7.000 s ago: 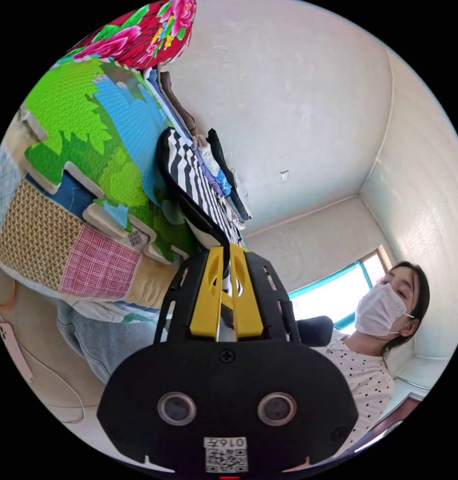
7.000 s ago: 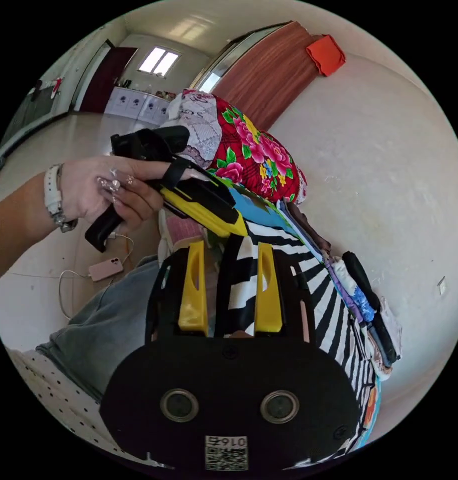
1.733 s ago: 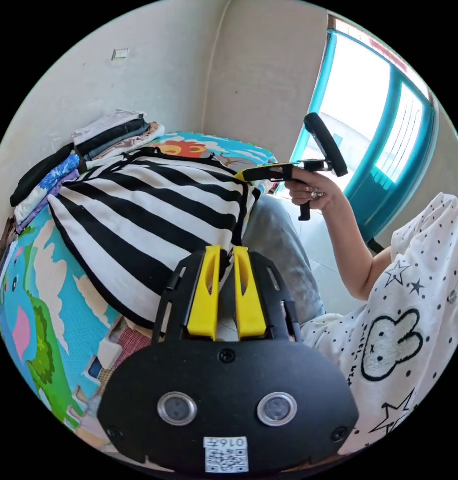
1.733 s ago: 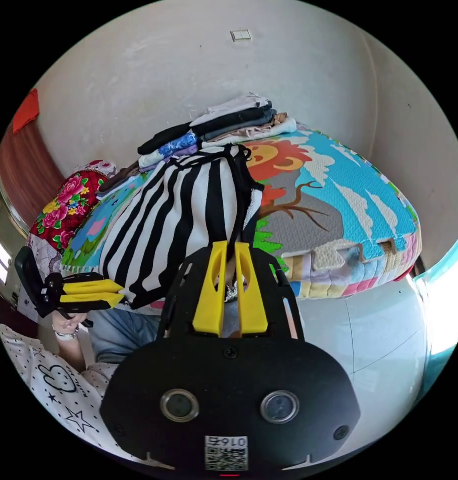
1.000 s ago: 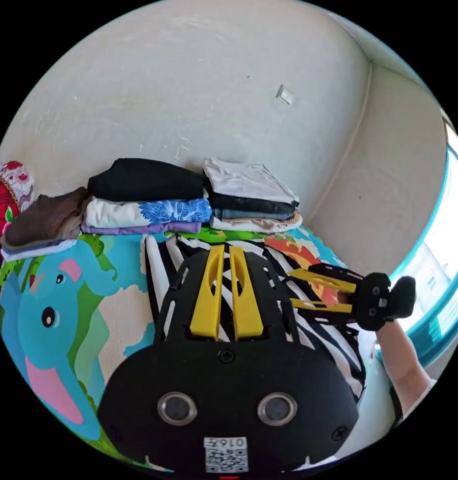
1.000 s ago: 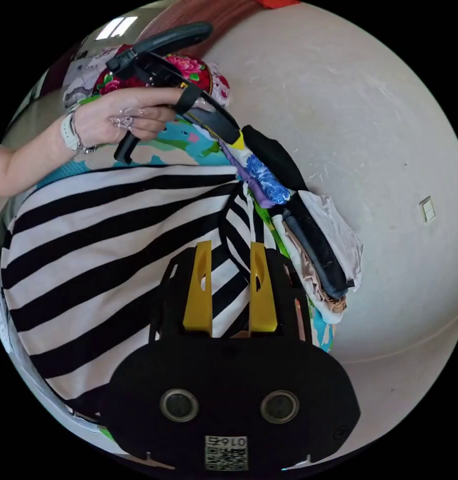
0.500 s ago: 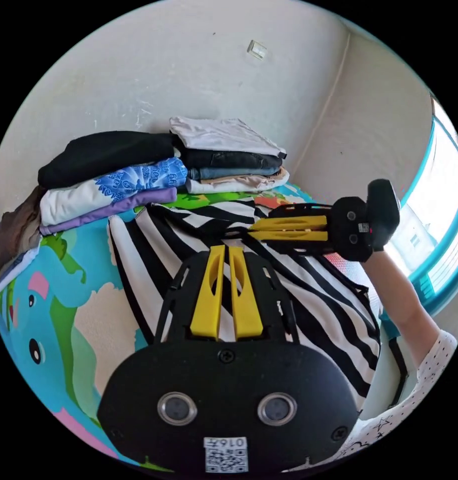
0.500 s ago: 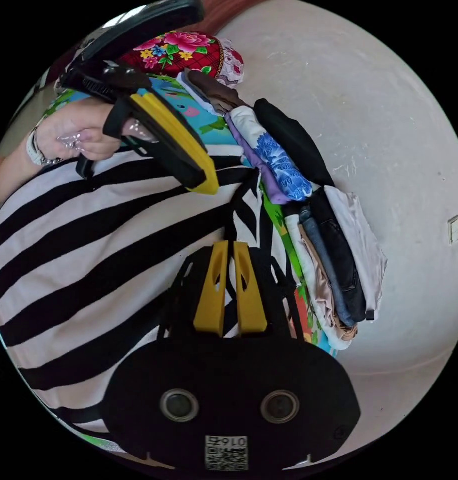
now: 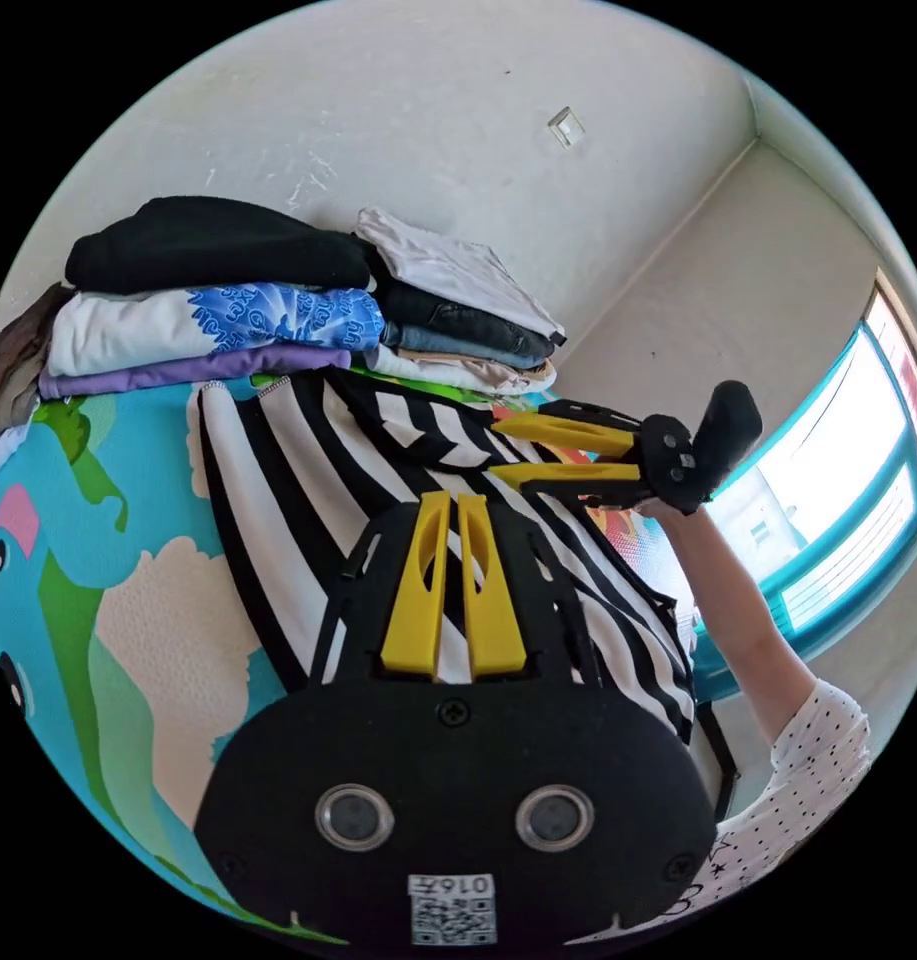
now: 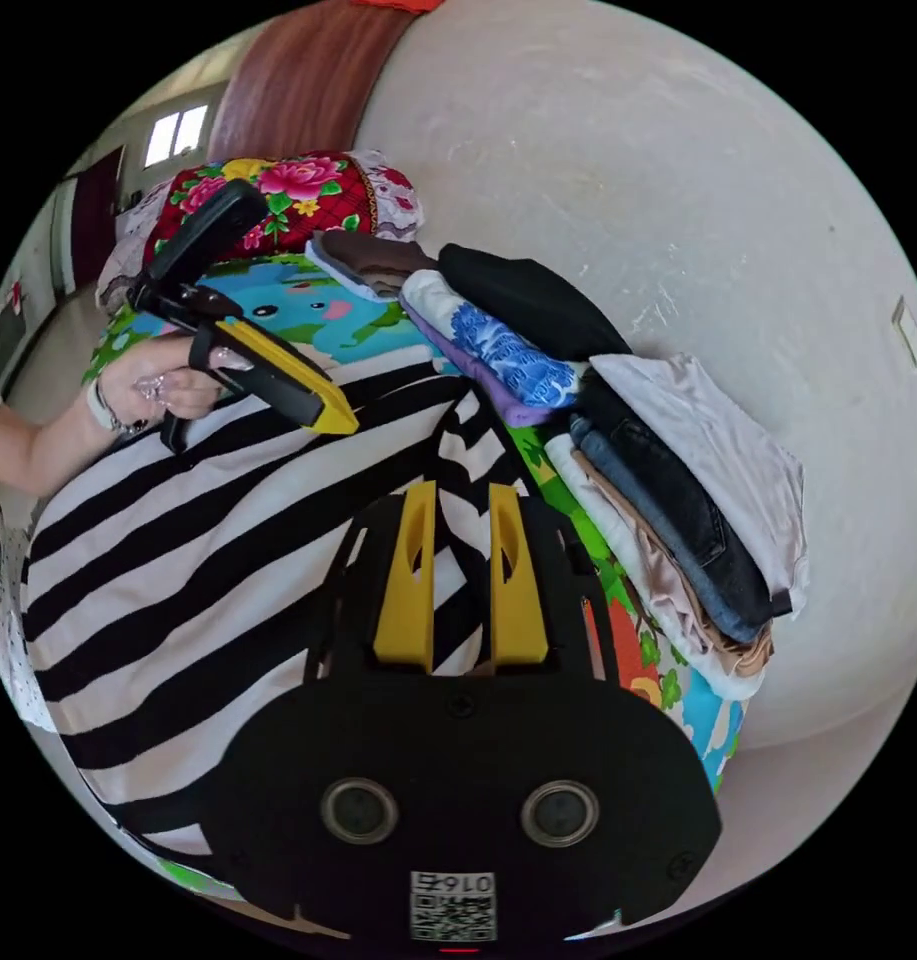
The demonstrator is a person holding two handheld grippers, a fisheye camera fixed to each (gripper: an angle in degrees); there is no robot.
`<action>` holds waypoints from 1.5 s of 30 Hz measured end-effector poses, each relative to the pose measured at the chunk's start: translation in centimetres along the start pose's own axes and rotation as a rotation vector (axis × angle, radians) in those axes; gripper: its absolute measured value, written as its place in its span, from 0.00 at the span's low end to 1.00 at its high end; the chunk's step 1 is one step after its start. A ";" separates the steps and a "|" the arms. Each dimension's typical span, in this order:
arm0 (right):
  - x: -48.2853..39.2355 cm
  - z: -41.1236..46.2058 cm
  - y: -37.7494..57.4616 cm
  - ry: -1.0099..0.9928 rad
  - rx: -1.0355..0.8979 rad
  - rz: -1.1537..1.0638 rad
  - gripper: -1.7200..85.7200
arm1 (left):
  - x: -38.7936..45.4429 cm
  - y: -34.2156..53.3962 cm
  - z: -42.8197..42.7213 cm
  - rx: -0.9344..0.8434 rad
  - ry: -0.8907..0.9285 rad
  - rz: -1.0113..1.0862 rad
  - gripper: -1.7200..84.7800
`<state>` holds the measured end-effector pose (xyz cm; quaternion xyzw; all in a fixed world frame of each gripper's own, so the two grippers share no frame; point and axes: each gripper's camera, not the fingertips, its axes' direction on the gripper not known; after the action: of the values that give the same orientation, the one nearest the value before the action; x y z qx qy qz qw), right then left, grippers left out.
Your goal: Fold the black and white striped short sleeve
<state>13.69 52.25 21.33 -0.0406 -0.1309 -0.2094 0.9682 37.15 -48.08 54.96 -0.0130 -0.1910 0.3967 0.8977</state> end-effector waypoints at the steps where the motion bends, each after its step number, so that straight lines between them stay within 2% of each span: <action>1: -0.7 1.2 -0.6 0.010 -0.041 -0.066 0.12 | -0.3 -0.1 0.2 -0.001 0.007 0.001 0.01; 4: -1.2 5.2 -1.7 0.143 -0.207 -0.124 0.10 | -1.2 -0.2 0.8 -0.002 0.017 0.011 0.01; 6: -0.1 6.5 -1.8 0.187 -0.236 -0.092 0.07 | -1.9 -0.2 1.0 0.019 0.008 0.013 0.01; 10: 5.4 7.1 -1.1 0.192 -0.210 0.121 0.04 | -3.1 -0.5 1.6 0.035 0.020 0.008 0.01; 14: 11.0 9.7 1.1 0.269 -0.363 0.309 0.04 | -4.4 -0.9 2.5 0.026 0.042 -0.006 0.01; 16: 12.1 10.0 2.2 0.243 -0.337 0.319 0.05 | -4.8 -1.1 2.8 0.029 0.049 -0.007 0.01; 20: 15.2 10.2 4.2 0.029 -0.211 0.421 0.09 | -5.4 -1.5 3.4 0.028 0.061 -0.006 0.01; 26: 17.4 11.5 5.7 -0.109 -0.137 0.433 0.13 | -5.7 -2.1 4.1 0.028 0.072 -0.002 0.01; 32: 16.7 13.4 5.8 -0.042 -0.227 0.354 0.10 | -5.5 -2.6 4.4 0.030 0.080 -0.002 0.01; 35: 16.1 13.0 5.8 -0.002 -0.220 0.315 0.05 | -5.0 -2.9 4.4 0.037 0.082 0.003 0.01; 40: 16.5 10.6 5.8 0.052 -0.190 0.312 0.04 | -3.6 -3.3 3.7 0.052 0.091 0.025 0.01; 45: 18.1 7.9 6.3 0.103 -0.216 0.354 0.04 | -1.1 -3.7 2.4 0.070 -0.014 0.074 0.01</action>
<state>30.33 51.86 33.65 -0.1556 -0.0491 -0.0509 0.9853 38.27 -51.69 57.45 0.0143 -0.1828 0.4363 0.8809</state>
